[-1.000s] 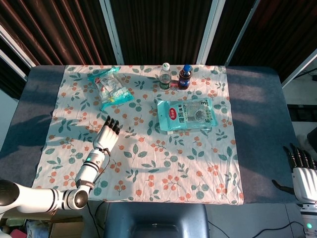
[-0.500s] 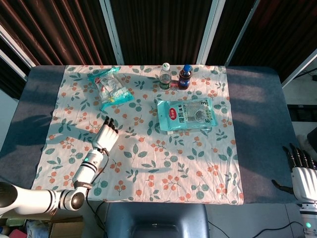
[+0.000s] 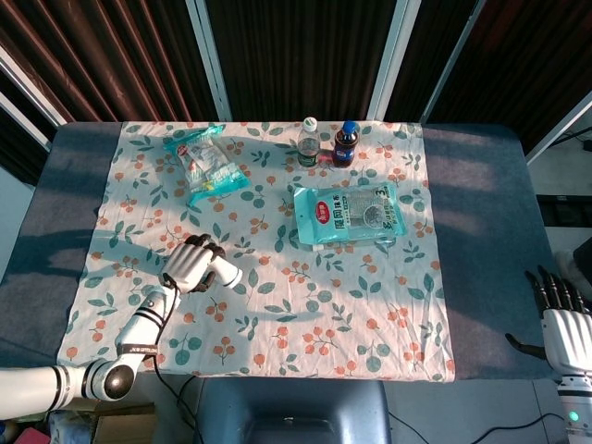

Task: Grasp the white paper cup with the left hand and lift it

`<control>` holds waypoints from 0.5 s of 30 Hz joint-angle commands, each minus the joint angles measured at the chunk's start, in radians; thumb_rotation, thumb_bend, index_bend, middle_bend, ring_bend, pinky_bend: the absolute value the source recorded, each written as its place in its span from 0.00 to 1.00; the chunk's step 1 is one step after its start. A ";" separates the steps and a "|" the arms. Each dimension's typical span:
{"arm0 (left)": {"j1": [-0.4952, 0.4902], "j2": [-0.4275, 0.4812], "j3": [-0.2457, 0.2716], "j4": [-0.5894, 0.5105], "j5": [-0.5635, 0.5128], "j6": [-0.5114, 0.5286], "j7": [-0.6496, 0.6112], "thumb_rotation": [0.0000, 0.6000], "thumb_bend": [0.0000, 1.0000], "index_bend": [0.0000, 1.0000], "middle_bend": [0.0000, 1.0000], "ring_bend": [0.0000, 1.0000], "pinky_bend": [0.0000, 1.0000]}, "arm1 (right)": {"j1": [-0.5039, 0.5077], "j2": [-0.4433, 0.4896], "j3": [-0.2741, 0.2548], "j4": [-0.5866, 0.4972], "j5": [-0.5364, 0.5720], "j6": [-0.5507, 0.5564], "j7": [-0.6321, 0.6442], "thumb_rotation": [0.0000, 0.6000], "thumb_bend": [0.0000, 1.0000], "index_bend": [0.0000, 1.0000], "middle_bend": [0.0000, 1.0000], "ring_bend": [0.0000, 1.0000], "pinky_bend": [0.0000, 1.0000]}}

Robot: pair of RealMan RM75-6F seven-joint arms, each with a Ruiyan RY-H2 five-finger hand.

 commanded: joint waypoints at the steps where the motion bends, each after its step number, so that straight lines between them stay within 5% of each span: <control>1: 0.157 -0.011 -0.099 0.081 0.178 -0.116 -0.447 1.00 0.51 0.40 0.29 0.10 0.16 | 0.002 0.001 0.000 -0.006 -0.002 0.000 -0.006 1.00 0.16 0.00 0.00 0.00 0.00; 7: 0.215 -0.088 -0.099 0.239 0.330 -0.103 -0.692 1.00 0.50 0.36 0.26 0.07 0.16 | 0.005 0.005 0.000 -0.017 -0.005 0.002 -0.020 1.00 0.16 0.00 0.00 0.00 0.00; 15: 0.222 -0.139 -0.058 0.380 0.443 -0.098 -0.744 1.00 0.49 0.21 0.11 0.00 0.12 | 0.007 0.006 -0.001 -0.027 -0.005 0.002 -0.031 1.00 0.16 0.00 0.00 0.00 0.00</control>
